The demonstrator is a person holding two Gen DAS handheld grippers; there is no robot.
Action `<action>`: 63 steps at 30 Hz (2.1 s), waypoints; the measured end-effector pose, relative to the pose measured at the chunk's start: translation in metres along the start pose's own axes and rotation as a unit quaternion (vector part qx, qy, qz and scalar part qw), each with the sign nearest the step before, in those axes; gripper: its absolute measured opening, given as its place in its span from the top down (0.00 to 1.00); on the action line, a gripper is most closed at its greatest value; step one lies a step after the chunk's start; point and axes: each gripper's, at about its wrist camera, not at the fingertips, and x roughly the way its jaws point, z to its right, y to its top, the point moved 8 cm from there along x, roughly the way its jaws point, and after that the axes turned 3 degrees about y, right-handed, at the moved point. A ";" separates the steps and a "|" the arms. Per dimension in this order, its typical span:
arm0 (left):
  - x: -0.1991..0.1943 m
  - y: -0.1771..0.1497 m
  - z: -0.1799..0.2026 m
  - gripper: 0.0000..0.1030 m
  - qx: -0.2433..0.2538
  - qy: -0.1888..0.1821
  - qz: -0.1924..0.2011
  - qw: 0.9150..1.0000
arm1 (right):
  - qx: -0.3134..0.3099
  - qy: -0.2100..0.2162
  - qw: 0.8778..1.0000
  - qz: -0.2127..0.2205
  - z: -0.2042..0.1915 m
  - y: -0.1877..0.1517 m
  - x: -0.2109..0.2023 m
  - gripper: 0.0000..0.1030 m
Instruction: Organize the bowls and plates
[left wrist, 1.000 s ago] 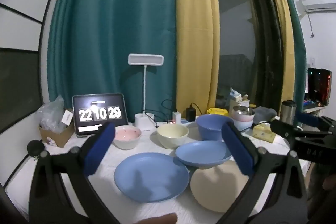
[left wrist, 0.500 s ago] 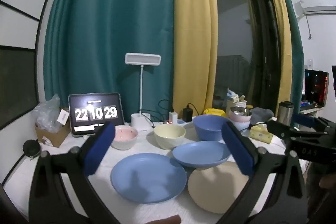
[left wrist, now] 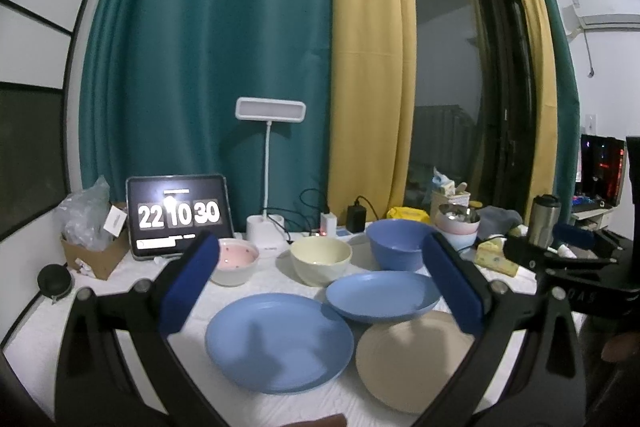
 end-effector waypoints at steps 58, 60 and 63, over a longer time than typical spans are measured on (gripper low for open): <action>0.010 -0.001 -0.004 0.01 -0.007 0.018 -0.024 1.000 | 0.006 0.001 1.000 -0.015 0.002 0.005 0.015 0.07; 0.021 -0.001 -0.002 0.01 -0.006 0.017 -0.030 0.999 | 0.008 0.001 1.000 -0.019 0.004 0.006 0.022 0.07; 0.035 -0.003 0.000 0.01 -0.007 0.014 -0.041 0.999 | 0.011 0.001 1.000 -0.027 0.008 0.007 0.034 0.07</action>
